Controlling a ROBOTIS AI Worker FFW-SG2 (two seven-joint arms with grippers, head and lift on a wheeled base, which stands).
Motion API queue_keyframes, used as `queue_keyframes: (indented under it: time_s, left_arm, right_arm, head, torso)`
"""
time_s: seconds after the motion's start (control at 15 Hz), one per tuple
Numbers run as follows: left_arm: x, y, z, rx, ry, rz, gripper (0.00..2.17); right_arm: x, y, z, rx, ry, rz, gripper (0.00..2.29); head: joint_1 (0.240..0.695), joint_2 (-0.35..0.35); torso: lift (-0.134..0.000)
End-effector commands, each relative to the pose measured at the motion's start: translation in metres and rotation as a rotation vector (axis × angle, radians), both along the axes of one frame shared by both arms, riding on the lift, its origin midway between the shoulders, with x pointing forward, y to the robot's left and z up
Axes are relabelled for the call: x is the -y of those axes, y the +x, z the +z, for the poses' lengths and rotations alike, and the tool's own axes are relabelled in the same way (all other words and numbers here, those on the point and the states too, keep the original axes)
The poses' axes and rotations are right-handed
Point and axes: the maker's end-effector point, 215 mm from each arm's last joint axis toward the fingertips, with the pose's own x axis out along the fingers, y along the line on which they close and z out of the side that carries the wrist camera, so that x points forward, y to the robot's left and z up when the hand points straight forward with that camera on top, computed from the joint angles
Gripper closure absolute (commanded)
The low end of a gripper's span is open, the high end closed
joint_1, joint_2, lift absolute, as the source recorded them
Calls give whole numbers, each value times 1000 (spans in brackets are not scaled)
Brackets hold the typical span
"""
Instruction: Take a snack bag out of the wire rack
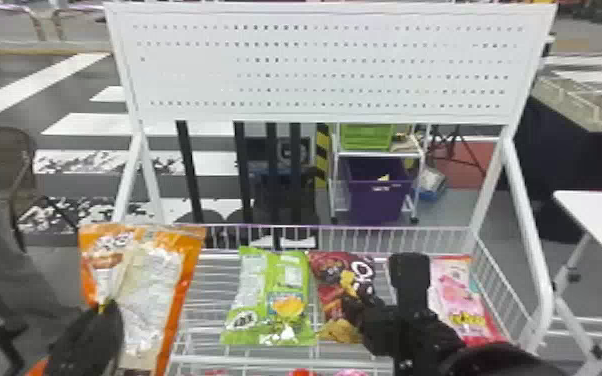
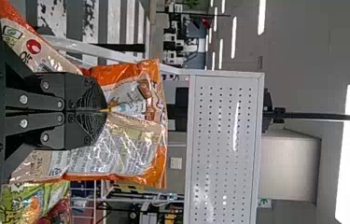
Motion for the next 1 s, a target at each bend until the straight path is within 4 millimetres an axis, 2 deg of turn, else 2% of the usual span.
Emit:
queue_keyframes:
  time_s: [0.0, 0.13, 0.2, 0.33, 0.47, 0.53, 0.67, 0.8, 0.93]
  left_arm:
    - [0, 0, -1, -3, 1, 0, 1868]
    - [0, 0, 0, 0, -1, 0, 1868]
    - [0, -1, 0, -2, -1, 0, 1868]
    - [0, 0, 1, 3, -2, 0, 1868]
    - [0, 0, 3, 7, -2, -1, 1868]
    - [1, 1, 4, 9, -3, -2, 1868]
    - [2, 2, 4, 11, -7, -3, 1868]
    - [3, 2, 4, 11, -8, -5, 1868]
    - [3, 2, 4, 11, -8, -5, 1868]
  right_arm:
    - [4, -1, 10, 21, -8, -10, 2250]
    - [10, -6, 30, 68, -16, -20, 2250]
    - [16, -12, 47, 101, -15, -30, 2250]
    - [43, -30, 80, 175, -29, -55, 2250]
    - [68, -58, 111, 244, -39, -70, 2253]
    - [86, -75, 127, 283, -42, -93, 2253]
    - [110, -112, 146, 352, -26, -118, 2253]
    - [124, -147, 163, 414, -8, -125, 2253]
    - [141, -176, 168, 439, -31, -162, 2253]
  head:
    - [499, 0]
    - [499, 0]
    - [499, 0]
    - [499, 0]
    - [499, 0]
    - [499, 0]
    - [499, 0]
    - [499, 0]
    - [499, 0]
  torso:
    - [0]
    - [0]
    - [0]
    - [0]
    - [0]
    - [0]
    - [0]
    - [0]
    - [0]
